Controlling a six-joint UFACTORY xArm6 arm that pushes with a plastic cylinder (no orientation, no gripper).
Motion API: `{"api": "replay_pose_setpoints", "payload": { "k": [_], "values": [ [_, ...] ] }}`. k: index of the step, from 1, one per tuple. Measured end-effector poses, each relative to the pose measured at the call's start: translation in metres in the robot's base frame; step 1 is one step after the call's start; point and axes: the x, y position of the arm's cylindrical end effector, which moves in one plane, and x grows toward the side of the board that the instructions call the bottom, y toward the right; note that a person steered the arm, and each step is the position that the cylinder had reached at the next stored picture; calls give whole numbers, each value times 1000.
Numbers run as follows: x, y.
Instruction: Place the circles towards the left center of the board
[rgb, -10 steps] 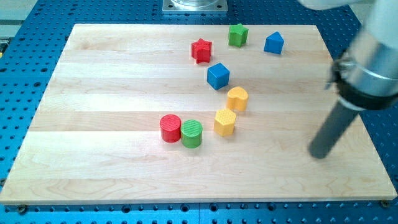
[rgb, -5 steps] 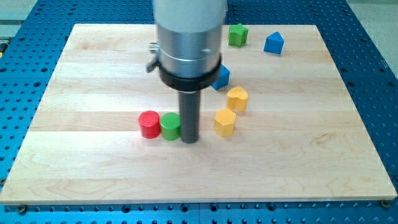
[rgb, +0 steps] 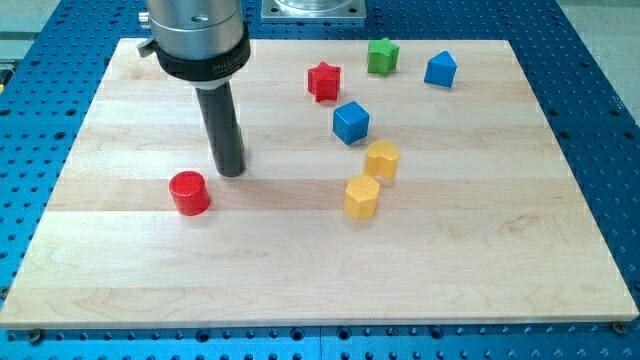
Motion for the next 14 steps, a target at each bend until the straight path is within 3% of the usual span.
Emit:
{"api": "replay_pose_setpoints", "payload": {
  "k": [3, 4, 6, 8, 10, 11, 12, 13, 14],
  "values": [
    [7, 47],
    [-12, 71],
    [-46, 47],
    [-43, 25],
    [-38, -56],
    [-38, -58],
    [-19, 9],
    [41, 43],
    [47, 2]
  ]
}}
